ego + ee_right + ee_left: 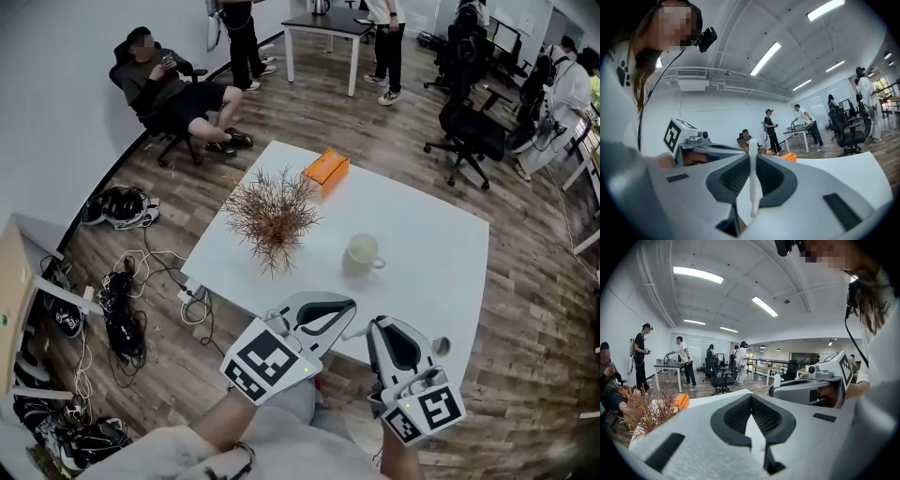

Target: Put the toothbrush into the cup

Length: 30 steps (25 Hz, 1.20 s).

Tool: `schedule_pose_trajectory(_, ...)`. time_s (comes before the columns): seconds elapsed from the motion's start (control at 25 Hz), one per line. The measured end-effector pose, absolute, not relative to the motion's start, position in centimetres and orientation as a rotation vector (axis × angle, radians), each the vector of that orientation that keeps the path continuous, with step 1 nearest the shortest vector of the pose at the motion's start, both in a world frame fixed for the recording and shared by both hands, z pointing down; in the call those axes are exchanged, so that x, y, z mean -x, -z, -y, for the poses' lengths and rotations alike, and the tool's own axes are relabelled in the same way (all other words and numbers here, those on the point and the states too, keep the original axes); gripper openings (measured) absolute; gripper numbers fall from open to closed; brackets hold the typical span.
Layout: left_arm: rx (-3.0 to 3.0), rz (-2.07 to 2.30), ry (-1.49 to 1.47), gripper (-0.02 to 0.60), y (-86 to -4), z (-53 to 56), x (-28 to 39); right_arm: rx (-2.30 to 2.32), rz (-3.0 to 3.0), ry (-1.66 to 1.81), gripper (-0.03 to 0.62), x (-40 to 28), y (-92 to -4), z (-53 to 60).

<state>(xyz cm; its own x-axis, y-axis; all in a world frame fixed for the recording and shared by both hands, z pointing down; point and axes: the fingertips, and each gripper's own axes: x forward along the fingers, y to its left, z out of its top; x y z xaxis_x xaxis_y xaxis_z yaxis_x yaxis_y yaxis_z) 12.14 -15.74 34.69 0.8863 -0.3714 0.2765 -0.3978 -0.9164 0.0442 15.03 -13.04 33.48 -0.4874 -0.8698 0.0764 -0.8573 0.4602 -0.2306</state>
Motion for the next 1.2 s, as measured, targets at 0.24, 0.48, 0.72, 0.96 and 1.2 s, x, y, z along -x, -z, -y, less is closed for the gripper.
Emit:
schedule_pose_trajectory(0.24, -2.922, 0.589, -0.444, 0.008, -36.1, 18.0, -13.4, 1.58, -2.629, 0.383, 0.051, -16.5, -34.2, 15.5)
schedule_pose_trajectory(0.48, -2.886, 0.592, -0.454, 0.008, -37.3, 20.5, -13.4, 1.608, -2.662, 0.321, 0.051, -16.5, -34.7, 18.6)
schedule_pose_trajectory(0.72, -2.856, 0.577, -0.476, 0.008, -38.6, 23.1, -13.7, 1.623, -2.659, 0.324, 0.051, -17.4, -35.6, 22.6)
schedule_pose_trajectory(0.96, -2.841, 0.549, -0.506, 0.008, -40.0, 25.2, -14.4, 1.653, -2.678, 0.286, 0.051, -17.9, -36.3, 26.2)
schedule_pose_trajectory(1.2, -2.83, 0.499, -0.512, 0.008, -40.4, 26.5, -15.2, 1.691, -2.68, 0.269, 0.051, -18.3, -36.7, 28.8)
